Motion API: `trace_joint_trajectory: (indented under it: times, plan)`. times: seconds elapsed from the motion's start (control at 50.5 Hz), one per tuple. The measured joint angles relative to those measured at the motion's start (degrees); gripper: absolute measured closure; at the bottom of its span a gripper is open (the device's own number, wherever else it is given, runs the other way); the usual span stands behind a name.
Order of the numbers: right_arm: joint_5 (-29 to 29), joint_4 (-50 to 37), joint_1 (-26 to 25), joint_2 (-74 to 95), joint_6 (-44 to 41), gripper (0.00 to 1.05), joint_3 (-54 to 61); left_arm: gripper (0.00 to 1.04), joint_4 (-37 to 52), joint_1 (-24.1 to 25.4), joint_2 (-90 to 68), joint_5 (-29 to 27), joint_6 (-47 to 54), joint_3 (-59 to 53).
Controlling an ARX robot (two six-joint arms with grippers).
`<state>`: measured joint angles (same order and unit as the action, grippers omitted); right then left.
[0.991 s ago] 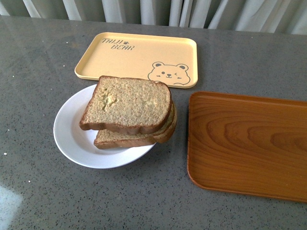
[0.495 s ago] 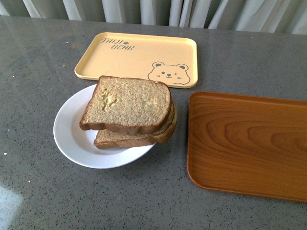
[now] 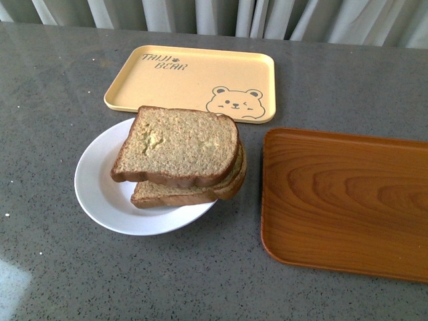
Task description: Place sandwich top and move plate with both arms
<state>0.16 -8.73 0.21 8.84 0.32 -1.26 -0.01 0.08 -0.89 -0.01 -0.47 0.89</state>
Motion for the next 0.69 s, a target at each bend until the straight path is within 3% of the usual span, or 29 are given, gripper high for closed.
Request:
trace_joint_trajectory:
  times: [0.079,0.436,0.693]
  plan:
    - [0.0,7.7,0.0,-6.1,0.0,1.03,0.0,0.09,0.0,0.0,0.0,0.0,0.0,0.0]
    - [-0.1,8.7,0.0,-8.5,0.0,1.03,0.0,0.09,0.0,0.0,0.0,0.0,0.0,0.0]
    - [-0.1,8.7,0.0,-8.5,-0.1,0.66,0.0,0.09,0.0,0.0,0.0,0.0,0.0,0.0]
